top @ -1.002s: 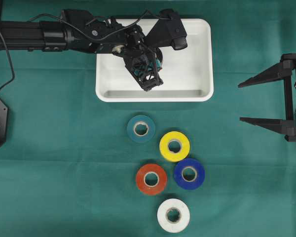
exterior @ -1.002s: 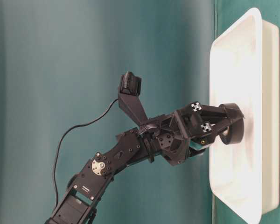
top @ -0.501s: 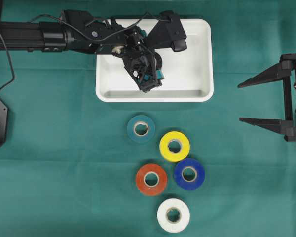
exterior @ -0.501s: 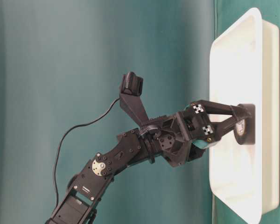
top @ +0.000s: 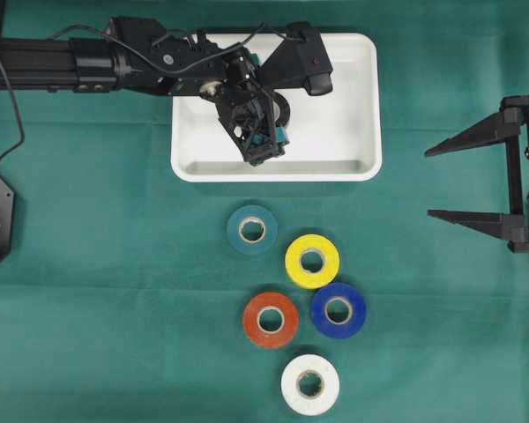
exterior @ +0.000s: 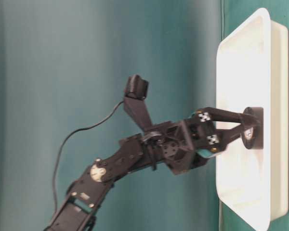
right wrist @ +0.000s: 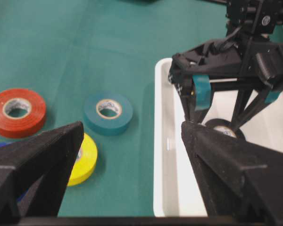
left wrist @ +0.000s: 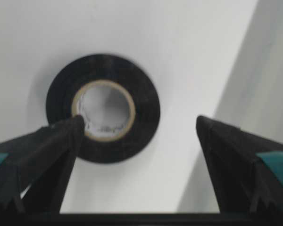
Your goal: Pick up the tape from a random location and place it into the white case.
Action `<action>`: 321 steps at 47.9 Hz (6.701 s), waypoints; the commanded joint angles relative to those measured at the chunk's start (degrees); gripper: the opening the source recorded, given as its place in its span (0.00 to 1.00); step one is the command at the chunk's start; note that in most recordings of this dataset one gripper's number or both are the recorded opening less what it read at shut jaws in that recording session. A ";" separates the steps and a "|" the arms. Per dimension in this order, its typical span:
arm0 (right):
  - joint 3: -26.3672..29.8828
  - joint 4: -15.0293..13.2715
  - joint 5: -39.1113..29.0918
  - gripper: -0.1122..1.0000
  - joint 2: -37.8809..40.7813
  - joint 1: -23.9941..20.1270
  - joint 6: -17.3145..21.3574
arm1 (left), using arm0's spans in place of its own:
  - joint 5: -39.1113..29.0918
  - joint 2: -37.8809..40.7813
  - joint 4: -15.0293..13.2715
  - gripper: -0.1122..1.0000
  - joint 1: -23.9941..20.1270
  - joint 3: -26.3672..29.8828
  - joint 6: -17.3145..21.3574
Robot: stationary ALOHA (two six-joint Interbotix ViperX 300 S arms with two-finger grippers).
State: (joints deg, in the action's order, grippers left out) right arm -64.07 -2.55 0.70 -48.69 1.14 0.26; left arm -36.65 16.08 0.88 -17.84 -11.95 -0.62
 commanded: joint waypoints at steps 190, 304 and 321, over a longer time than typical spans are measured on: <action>2.20 0.35 0.35 0.93 0.97 -2.37 1.23 | 23.29 -68.99 -0.26 0.96 15.29 -46.14 1.49; 36.74 0.44 -33.57 0.93 38.58 -4.92 5.54 | 24.17 -68.29 -0.35 0.96 15.21 -46.23 1.14; 40.25 0.18 -40.69 0.93 41.48 -4.92 5.98 | 24.17 -67.85 -0.35 0.96 15.29 -46.14 1.14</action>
State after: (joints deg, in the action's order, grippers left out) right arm -25.22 -2.37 -39.90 -6.68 -3.69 6.06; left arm -13.01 -52.38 0.62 -2.64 -58.89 0.62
